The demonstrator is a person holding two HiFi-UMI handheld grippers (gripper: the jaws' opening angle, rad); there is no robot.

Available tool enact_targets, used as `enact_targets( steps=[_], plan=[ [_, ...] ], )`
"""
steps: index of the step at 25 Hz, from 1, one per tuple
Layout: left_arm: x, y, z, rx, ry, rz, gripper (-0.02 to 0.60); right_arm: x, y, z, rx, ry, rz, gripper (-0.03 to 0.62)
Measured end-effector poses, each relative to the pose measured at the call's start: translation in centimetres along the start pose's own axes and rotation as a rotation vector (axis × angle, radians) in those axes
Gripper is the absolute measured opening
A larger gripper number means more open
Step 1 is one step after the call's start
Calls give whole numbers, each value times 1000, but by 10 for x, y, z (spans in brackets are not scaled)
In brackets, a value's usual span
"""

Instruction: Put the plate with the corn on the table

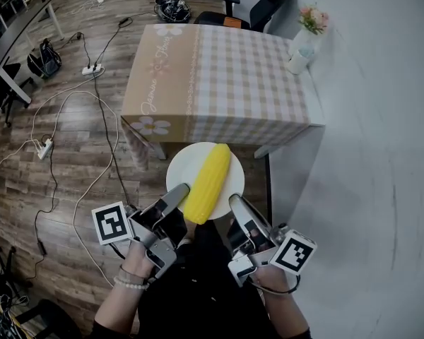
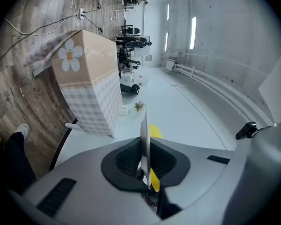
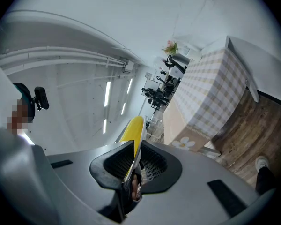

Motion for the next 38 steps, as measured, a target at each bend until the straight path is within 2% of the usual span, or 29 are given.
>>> enact_targets(
  steps=[6, 13, 18, 23, 27, 38],
  plan=[
    [18, 43, 7, -19, 3, 15, 31, -45, -5, 15, 1, 24, -17, 74],
    [-15, 51, 19, -22, 0, 35, 31, -50, 31, 6, 4, 23, -51, 74],
    [-41, 89, 9, -29, 9, 61, 31, -75, 68, 31, -9, 42, -81, 74],
    [-28, 75, 4, -13, 12, 67, 31, -65, 53, 32, -22, 32, -88, 74],
    [-39, 114, 0, -26, 11, 88, 31, -97, 75, 52, -15, 34, -113, 74],
    [-18, 118, -10, -38, 33, 86, 31, -100, 56, 65, -26, 43, -101, 74]
  ],
)
Point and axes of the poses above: the fingertips, and each gripper's own axes: y forward along the fingers, z to its right, x out of its underside, the point moved 1 cm from there along -y, backward along the fingers, and after that the axes turned 8 degrees about z, right-handed, at the moved point
